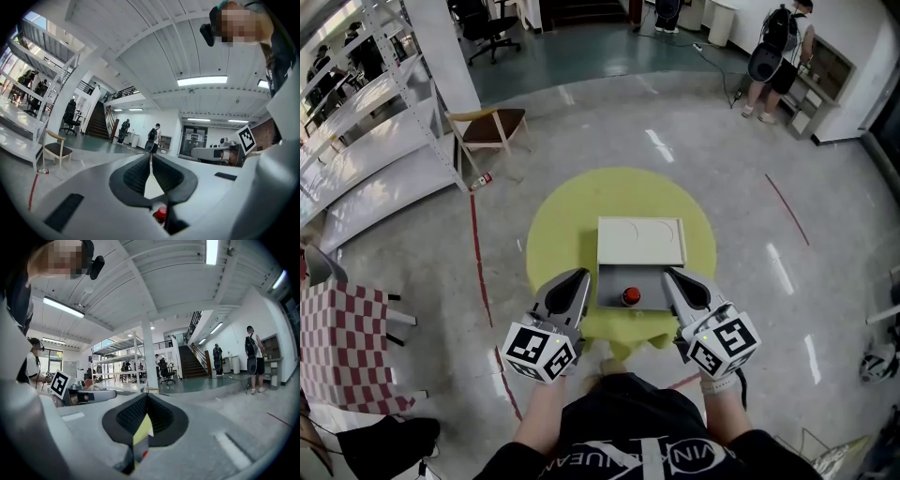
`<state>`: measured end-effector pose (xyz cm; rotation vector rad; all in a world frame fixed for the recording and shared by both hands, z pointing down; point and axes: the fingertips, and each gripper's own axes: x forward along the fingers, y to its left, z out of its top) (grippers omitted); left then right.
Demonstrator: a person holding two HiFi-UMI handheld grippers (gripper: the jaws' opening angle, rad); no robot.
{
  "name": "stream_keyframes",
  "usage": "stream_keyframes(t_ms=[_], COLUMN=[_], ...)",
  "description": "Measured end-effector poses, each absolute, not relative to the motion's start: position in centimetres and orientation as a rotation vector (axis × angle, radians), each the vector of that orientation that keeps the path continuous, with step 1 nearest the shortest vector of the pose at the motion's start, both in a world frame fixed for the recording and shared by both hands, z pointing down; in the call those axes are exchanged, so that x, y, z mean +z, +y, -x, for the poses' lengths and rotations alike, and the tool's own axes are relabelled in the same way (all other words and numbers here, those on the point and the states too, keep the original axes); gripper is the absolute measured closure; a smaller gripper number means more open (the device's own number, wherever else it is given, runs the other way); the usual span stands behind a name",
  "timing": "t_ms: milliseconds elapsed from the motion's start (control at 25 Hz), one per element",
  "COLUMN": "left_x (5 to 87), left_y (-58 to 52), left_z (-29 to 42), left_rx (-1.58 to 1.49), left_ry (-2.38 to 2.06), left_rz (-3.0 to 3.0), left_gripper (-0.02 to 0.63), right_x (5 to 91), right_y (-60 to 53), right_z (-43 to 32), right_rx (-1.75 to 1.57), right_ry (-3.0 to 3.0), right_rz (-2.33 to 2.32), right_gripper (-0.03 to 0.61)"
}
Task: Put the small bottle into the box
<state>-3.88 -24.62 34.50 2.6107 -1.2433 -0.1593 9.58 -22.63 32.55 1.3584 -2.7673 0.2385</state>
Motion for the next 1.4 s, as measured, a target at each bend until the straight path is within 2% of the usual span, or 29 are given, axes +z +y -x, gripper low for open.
stream_keyframes(t_ms=[1400], left_x=[36.2], left_y=[-25.1], left_z=[4.4], left_rx=[-0.118], left_ry=[-1.208], left_rz=[-2.586], left_gripper=[0.591], right_x=[33.7], right_y=[-23.2], right_z=[-9.6], right_rx=[0.278], right_ry=[-2.735], right_rz=[-1.394], right_gripper=[0.572])
